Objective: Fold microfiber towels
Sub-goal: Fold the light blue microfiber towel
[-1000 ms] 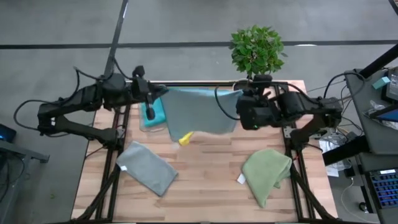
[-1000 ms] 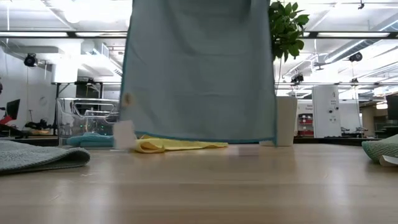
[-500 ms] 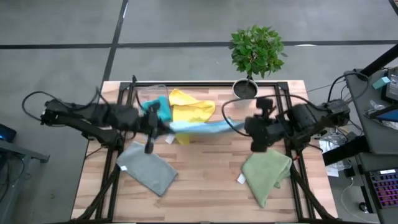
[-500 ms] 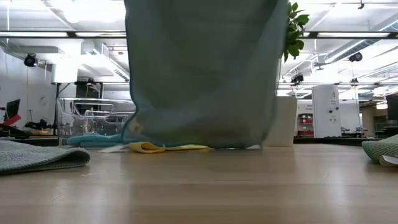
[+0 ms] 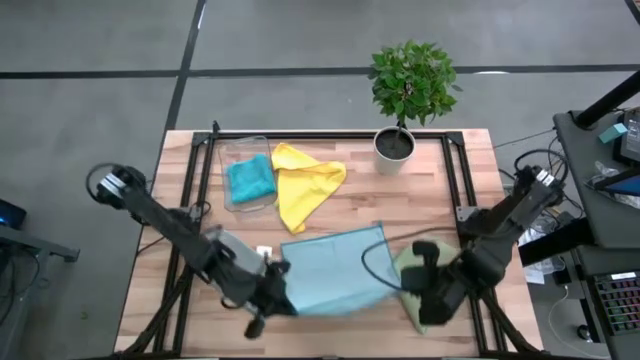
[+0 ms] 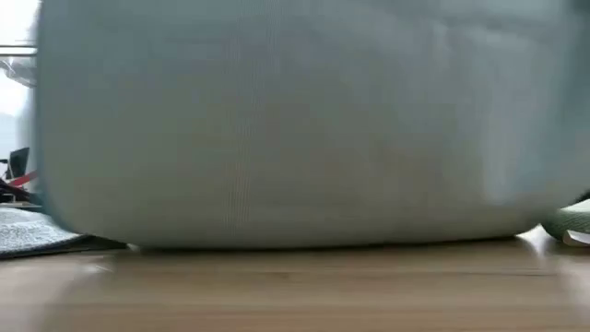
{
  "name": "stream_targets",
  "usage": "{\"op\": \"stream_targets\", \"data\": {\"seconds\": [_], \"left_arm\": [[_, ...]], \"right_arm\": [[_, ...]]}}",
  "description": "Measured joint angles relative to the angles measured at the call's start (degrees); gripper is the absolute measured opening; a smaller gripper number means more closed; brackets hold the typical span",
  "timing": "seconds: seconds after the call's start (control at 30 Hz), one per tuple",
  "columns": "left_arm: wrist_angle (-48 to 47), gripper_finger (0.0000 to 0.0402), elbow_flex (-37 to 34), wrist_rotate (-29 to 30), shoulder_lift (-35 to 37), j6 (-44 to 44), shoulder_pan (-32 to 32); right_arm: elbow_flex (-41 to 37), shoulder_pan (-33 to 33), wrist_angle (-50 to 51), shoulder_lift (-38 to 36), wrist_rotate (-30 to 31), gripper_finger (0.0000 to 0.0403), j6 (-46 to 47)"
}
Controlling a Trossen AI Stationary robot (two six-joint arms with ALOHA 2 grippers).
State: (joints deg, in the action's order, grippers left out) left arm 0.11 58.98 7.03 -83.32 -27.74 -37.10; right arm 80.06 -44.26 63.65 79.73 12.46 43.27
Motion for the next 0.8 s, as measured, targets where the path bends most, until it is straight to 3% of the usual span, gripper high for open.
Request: {"op": "stream_targets", "data": {"seconds": [0.2,0.33,0.57,0.8], "left_arm": [[6.9,0.0000,1.2,-7.9,-10.2,-10.4,-1.8],[6.9,0.0000,1.0,-9.6,-14.3,-15.8,-2.0],[2.1,0.0000,0.2,-7.8,-15.8,-16.9,-1.5],[-8.4,0.0000,0.0,-3.5,-14.2,-17.0,0.7]], "right_arm": [[-10.5,-2.6,-19.8,1.0,-6.7,0.0009,4.3],[-17.1,-2.6,-30.6,1.8,-12.3,0.0009,6.4],[-24.2,-1.1,-32.2,1.8,-11.8,0.0009,8.1],[-25.7,1.7,-32.1,1.7,-7.3,0.0009,1.9]]}}
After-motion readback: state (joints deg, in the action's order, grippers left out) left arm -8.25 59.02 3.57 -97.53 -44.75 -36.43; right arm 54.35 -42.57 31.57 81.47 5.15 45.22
